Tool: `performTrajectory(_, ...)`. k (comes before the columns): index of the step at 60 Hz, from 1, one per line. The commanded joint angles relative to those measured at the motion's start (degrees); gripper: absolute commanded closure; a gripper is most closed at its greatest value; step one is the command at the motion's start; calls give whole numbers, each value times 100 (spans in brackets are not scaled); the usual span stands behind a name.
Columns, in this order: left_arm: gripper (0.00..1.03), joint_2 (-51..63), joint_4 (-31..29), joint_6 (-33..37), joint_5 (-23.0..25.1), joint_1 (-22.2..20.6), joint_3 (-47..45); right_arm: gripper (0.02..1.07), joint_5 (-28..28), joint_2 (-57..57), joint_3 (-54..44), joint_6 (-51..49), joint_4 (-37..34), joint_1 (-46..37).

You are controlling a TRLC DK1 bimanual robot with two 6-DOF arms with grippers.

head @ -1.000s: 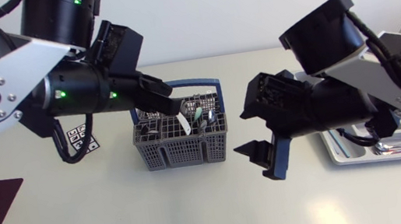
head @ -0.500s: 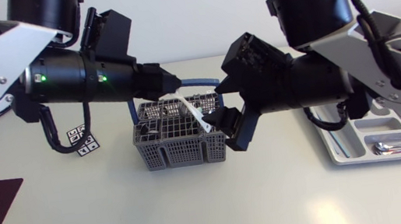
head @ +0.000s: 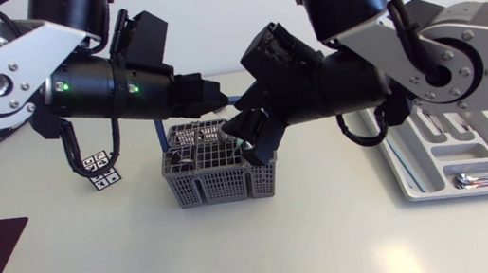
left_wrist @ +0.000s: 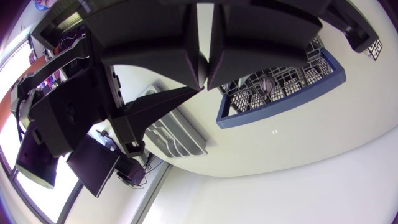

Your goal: Transfer all utensils from the basket to the drawer tray.

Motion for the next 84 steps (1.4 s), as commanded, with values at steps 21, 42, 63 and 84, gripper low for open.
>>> performTrajectory(21,100,-58,-21,-142,53,-11,148,90,-183,306,208,171,-206,-9)
performTrajectory(42,92,-129,-4,-125,53,-11,139,101,-262,350,155,145,-267,26)
performTrajectory(63,39,-331,207,-133,44,42,508,101,-315,262,-100,-4,-425,167)
performTrajectory(84,39,-673,-21,183,35,815,755,101,-816,-511,-601,-839,-1260,-527)
